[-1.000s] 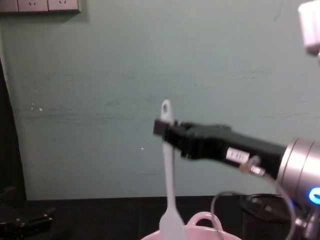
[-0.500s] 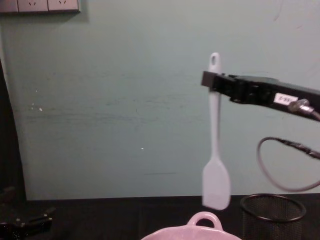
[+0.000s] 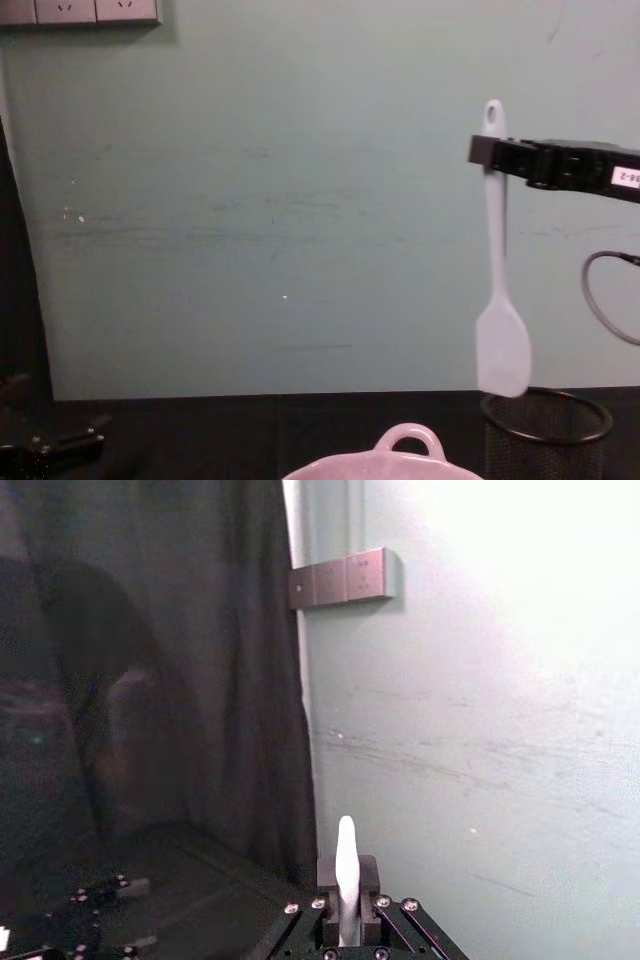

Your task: Use the one hand to pick up the spoon and stir the clear water in the bowl.

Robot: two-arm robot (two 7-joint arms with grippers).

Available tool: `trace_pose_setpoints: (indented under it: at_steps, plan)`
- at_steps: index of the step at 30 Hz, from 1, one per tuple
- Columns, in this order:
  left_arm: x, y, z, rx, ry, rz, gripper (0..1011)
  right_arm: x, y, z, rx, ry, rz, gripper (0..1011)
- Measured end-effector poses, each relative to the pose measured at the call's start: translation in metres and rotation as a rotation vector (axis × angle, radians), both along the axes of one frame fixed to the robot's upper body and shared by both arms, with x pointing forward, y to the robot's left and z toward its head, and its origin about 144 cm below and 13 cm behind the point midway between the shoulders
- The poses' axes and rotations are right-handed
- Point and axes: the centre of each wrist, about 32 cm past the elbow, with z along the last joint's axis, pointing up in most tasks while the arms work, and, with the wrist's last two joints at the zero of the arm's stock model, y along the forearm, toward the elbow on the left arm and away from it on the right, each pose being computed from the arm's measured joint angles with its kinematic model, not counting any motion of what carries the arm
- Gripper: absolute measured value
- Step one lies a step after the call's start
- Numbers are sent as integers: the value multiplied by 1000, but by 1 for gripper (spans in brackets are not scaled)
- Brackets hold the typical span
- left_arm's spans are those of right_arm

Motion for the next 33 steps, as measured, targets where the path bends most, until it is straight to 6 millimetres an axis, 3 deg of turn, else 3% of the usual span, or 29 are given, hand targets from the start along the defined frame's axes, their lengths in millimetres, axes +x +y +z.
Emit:
trace_pose_setpoints:
  at_steps: [14,33]
  plan:
    - [0,0,0,0,0,0,1005,6,-18,-14,6,54,-39,114]
    - [0,0,0,0,0,0,1005,19,-37,-77,149,254,-43,114]
